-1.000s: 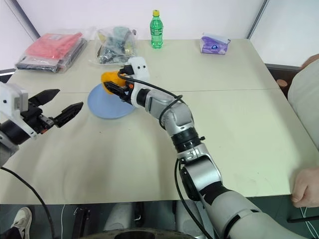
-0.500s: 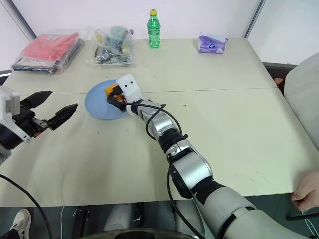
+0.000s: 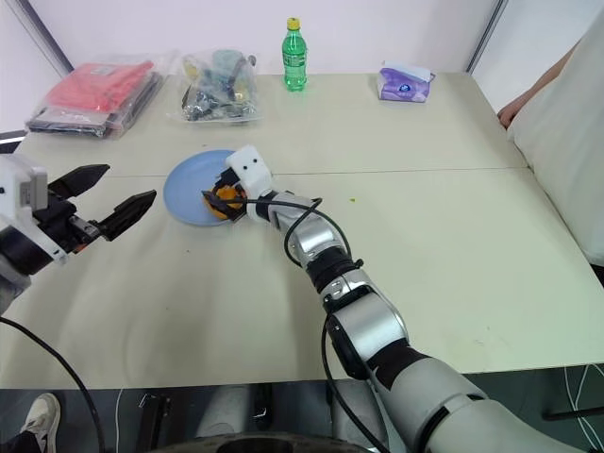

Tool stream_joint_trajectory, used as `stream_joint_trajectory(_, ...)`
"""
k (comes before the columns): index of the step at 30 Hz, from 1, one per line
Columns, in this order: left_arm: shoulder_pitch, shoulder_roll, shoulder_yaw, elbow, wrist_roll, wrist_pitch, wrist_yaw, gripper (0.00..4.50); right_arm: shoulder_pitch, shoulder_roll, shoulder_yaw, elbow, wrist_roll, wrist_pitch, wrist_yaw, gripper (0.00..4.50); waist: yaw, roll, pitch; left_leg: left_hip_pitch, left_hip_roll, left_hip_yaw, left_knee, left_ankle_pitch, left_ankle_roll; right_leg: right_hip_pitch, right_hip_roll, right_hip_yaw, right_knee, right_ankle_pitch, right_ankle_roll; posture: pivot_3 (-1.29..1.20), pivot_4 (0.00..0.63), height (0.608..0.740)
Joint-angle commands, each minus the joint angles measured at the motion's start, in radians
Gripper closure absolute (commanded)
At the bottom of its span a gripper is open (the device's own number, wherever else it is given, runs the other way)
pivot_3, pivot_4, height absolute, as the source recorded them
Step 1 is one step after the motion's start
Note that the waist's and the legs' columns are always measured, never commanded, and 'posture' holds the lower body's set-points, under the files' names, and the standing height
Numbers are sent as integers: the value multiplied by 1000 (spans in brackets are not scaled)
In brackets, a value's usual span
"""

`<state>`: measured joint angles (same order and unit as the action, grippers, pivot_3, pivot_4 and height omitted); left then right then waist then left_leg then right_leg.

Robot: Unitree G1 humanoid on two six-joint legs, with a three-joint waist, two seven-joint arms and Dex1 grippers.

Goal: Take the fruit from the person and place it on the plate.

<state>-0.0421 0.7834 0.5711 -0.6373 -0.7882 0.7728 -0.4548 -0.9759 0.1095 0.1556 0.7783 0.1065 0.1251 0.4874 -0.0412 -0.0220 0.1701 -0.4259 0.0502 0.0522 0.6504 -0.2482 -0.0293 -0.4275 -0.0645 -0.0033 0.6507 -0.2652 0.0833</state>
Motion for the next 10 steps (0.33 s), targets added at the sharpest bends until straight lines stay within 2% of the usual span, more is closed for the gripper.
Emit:
stream_joint_trajectory(1, -20, 19, -3, 5, 1, -21, -18, 0, 30, -148, -71, -367, 105, 196, 114, 35, 7, 0, 0, 0, 0, 0, 0, 0, 0, 0, 0, 0, 0, 0, 0, 0, 150, 731)
stream_joint_trajectory(4, -20, 22, -7, 22, 0, -24, -41, 0, 99, -344, -140, -681, 240, 416, 225, 35, 24, 0, 0, -1, -1, 0, 0, 0, 0, 0, -1, 0, -1, 0, 0, 0, 150, 731)
stream_joint_trajectory(6, -24, 23, -12, 42, 7, -33, -56, 0, 172, -536, -210, -845, 328, 536, 321, 35, 30, 0, 0, -1, -1, 0, 0, 0, 0, 0, -1, 0, -2, 0, 0, 0, 150, 731)
stream_joint_trajectory(8, -26, 26, -20, 57, 16, -41, -67, 0, 244, -682, -248, -939, 372, 598, 389, 35, 32, 0, 0, 0, -1, 1, 0, 0, 1, 1, 0, -1, -3, 0, 0, 0, 150, 731)
stream_joint_trajectory(10, -28, 17, -24, 64, 8, -44, -72, 0, 296, -762, -298, -980, 430, 664, 407, 35, 30, 0, 0, 1, -1, 3, 0, 0, 1, 2, 1, -1, -3, 0, 0, 0, 150, 731)
